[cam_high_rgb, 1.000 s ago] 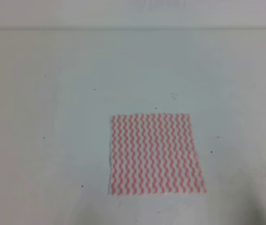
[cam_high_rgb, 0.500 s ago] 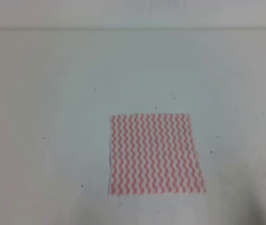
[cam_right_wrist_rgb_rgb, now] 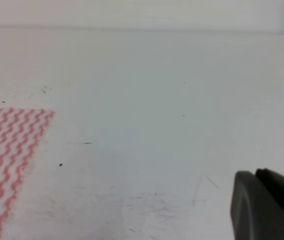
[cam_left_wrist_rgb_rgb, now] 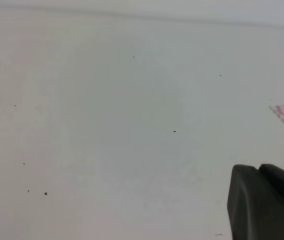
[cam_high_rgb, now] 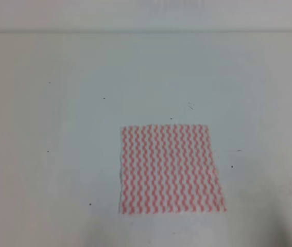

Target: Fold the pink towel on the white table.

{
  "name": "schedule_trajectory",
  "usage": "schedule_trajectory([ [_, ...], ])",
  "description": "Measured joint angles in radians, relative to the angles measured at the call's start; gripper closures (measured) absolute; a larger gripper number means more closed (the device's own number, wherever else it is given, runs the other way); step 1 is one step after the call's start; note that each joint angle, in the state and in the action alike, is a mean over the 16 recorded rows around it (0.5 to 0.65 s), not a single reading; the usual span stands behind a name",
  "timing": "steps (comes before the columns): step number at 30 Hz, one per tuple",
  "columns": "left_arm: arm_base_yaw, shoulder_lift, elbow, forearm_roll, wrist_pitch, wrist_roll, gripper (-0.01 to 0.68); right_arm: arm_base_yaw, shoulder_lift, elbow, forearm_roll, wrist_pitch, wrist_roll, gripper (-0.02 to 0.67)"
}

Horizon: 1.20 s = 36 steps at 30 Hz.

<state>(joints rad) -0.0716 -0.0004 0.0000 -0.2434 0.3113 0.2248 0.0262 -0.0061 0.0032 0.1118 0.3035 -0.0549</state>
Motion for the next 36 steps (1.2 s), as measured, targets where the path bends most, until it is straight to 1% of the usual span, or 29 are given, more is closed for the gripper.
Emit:
schedule_trajectory([
  [22, 0.0, 0.0, 0.0, -0.007, -0.023, -0.002, 0.675, 0.0, -0.005, 0.004, 0.002, -0.003, 0.0, 0.667],
  [28, 0.0, 0.0, 0.0, -0.025, -0.057, -0.042, 0.675, 0.0, -0.006, 0.006, 0.005, -0.02, 0.001, 0.667],
  [33, 0.0, 0.0, 0.0, -0.096, -0.105, -0.111, 0.675, 0.001, -0.007, 0.008, 0.067, -0.084, 0.001, 0.667],
  [36, 0.0, 0.0, 0.0, -0.166, -0.139, -0.152, 0.675, 0.001, -0.007, 0.01, 0.143, -0.149, 0.002, 0.667],
])
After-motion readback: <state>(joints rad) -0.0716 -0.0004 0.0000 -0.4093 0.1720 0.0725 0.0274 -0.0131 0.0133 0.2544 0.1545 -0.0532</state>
